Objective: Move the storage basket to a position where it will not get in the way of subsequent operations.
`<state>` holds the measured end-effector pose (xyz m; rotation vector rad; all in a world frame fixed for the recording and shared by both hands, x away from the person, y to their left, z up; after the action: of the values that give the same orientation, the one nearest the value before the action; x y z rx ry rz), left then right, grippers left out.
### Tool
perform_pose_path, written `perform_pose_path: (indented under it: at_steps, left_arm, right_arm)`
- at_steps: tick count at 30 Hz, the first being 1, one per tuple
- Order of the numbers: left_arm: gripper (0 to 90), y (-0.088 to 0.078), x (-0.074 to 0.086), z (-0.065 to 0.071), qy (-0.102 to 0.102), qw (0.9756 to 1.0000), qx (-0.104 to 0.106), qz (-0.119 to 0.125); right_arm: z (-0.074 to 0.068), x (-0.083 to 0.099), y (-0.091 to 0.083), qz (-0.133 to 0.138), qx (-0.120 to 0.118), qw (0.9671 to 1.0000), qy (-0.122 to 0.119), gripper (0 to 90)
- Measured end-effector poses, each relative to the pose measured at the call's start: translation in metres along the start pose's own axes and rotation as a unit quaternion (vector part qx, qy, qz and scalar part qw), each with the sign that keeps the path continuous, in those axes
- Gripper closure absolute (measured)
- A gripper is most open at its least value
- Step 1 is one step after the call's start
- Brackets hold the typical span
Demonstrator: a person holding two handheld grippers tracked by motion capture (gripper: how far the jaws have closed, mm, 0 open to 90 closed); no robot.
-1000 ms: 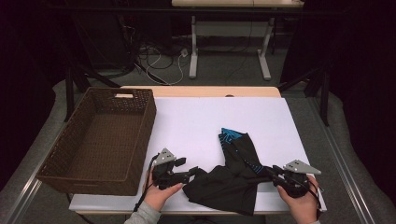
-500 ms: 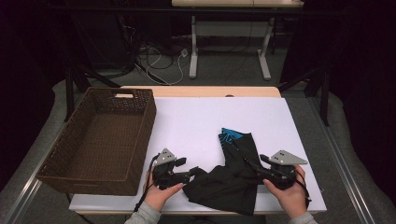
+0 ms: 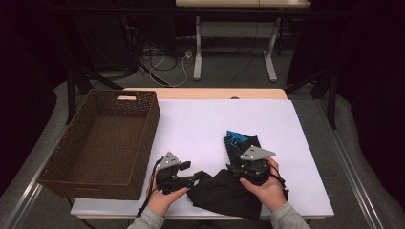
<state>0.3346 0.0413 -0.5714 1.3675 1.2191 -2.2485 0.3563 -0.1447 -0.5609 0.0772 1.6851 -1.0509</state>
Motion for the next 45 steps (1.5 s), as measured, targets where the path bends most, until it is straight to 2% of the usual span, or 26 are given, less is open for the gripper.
perform_pose_path:
  at_steps: [3, 7, 13, 21, 24, 30, 39, 45]
  left_arm:
    - [36.0, 0.000, 0.001, 0.001, 0.002, 1.0000, 0.003, -0.004]
    - [36.0, 0.001, 0.001, 0.004, -0.004, 1.0000, 0.005, -0.002]
    - [36.0, 0.002, 0.002, 0.007, 0.001, 1.0000, 0.008, -0.005]
    - [37.2, 0.001, 0.005, 0.020, 0.005, 0.9996, 0.026, -0.012]
    - [37.6, -0.002, 0.008, 0.025, -0.003, 0.9994, 0.031, -0.012]
    - [37.7, -0.011, 0.017, 0.037, -0.006, 0.9987, 0.048, -0.018]
    - [37.3, -0.024, 0.035, 0.062, -0.012, 0.9965, 0.079, -0.025]
    - [38.0, -0.021, 0.052, 0.071, -0.021, 0.9939, 0.095, -0.051]
  right_arm:
    - [0.003, 0.006, -0.003, -0.014, 0.017, 0.9997, -0.009, 48.0]
    - [0.010, 0.012, -0.013, -0.008, 0.027, 0.9996, 0.006, 49.7]
    - [0.015, 0.024, -0.025, -0.015, 0.036, 0.9991, 0.014, 52.1]
    - [0.018, 0.037, -0.037, -0.008, 0.049, 0.9983, 0.030, 55.5]
    - [0.019, 0.043, -0.040, -0.012, 0.054, 0.9979, 0.035, 58.0]
    - [0.017, 0.052, -0.043, -0.005, 0.047, 0.9979, 0.044, 68.1]
    - [0.014, 0.054, -0.042, -0.002, 0.045, 0.9979, 0.046, 70.1]
    - [0.015, 0.055, -0.042, -0.001, 0.045, 0.9978, 0.049, 70.3]
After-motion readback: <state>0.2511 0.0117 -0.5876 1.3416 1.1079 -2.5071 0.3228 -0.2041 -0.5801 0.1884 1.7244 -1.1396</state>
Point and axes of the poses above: each handheld gripper's, and its own axes: y roughly forward along the jaws, x roughly out of its underside, z roughly to its right, the point moved 8 cm from there along y, roughly forward along the jaws, and after that the axes turned 8 degrees about -x, right-handed, at the moved point
